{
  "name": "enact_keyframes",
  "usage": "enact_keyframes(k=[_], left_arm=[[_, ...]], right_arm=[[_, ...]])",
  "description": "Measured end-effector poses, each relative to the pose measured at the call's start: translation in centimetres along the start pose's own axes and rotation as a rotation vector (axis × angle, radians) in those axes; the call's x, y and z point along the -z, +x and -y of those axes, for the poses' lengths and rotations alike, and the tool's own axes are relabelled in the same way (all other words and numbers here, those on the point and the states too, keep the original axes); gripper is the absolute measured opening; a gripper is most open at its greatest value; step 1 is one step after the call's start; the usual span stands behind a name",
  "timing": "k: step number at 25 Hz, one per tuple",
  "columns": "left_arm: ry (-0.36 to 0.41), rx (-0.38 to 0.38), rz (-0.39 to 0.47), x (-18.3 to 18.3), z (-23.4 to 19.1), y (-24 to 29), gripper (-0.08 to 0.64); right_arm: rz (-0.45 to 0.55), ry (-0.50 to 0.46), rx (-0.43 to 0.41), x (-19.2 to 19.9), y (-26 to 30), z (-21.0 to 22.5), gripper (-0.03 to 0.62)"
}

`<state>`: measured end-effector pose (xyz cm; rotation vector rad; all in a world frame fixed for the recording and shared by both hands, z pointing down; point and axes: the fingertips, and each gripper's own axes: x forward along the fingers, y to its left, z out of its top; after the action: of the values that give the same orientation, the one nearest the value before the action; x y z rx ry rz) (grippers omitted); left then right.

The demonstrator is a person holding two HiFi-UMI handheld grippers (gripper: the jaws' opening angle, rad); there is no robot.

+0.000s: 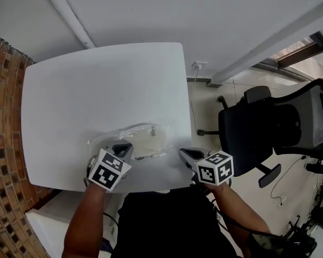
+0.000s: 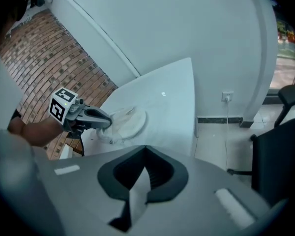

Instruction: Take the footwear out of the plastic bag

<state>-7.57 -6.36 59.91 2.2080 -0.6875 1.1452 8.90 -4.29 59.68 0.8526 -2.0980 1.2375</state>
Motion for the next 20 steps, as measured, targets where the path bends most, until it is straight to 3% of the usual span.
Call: enact_keyframes(k=[5,7,10,12,14,16,18,20], left_arm=[[0.041,0.026,0.008,0.3,0.2,-0.2,0.006],[0.073,0.033,0.004,0.5,0.3,-0.3,0.006],[0.074,0.031,0.008,0.5,0.4,-0.2,0.006],[0.078,0.022,0.006,0.6,0.4,-0.3,0.006],[0.086,0.013,0.005,0.7,0.3,-0.4,0.006],[0.091,0.011,0.004,0.9,0.2,-0.5,0.006],[0.091,0.015,0.000,1.2,0.3,-0.7,0.006],[0.092,0.018,-0.006,1.4,0.3,-0.8,0.006]], right_arm=[[-0.051,0.070,-0.060,1.9,0.2,-0.8,0.003],[-0.048,0.036,-0.056,1.9,-0.2,-0.5,0.010],[0.003,-0.106,0.075,0.3,-2.2,2.0,0.104],[0.047,-0.270,0.157,-1.9,-3.4,2.5,0.137],[0.046,-0.423,0.142,-3.4,-3.0,0.8,0.130],[-0.005,-0.512,0.075,-3.4,-1.1,-1.6,0.104],[-0.062,-0.541,0.042,-2.8,1.3,-2.6,0.070],[-0.111,-0.540,0.060,-2.3,2.9,-2.3,0.020]])
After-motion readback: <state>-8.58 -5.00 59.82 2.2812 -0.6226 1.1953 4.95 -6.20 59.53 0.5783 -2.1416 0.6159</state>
